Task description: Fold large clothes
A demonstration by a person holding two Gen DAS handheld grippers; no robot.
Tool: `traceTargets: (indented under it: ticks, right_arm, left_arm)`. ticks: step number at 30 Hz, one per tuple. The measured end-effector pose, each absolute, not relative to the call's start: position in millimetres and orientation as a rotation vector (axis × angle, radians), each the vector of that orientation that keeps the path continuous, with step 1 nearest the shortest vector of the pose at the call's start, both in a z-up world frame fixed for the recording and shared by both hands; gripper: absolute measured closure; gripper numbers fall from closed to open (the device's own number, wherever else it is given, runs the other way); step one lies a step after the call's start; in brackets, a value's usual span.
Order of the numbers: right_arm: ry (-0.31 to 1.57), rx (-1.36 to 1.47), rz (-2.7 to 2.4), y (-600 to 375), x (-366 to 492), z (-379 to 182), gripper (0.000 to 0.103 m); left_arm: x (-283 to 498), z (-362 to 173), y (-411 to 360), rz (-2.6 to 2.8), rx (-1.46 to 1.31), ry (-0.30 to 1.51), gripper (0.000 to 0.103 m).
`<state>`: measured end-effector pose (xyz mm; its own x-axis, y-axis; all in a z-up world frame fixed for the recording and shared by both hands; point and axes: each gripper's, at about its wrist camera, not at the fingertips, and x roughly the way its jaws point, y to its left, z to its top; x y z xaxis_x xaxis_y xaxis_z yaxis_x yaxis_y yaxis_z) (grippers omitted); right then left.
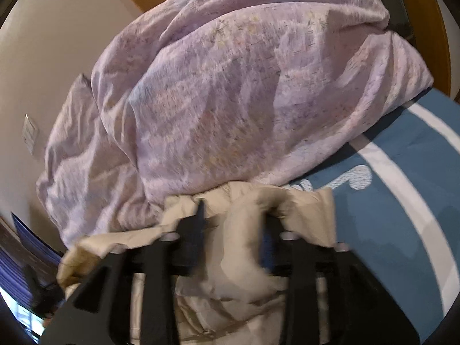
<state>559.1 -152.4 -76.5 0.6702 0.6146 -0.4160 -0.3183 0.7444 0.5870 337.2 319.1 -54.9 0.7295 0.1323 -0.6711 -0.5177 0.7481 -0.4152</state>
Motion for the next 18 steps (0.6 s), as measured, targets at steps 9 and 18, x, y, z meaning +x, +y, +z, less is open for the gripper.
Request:
traceTargets:
  ticks: [9,18]
  right_arm:
    - [0.571,0.489,0.549,-173.3,529.3,-43.7,0.041]
    - [0.532,0.383,0.480,-199.5,482.2,-35.2,0.028]
  left_arm:
    - [322.5,-20.4,312.7,0.435,-0.580,0.611,0.027]
    - [268.3,6.7,295.3,0.446,-0.509,0.594,0.025]
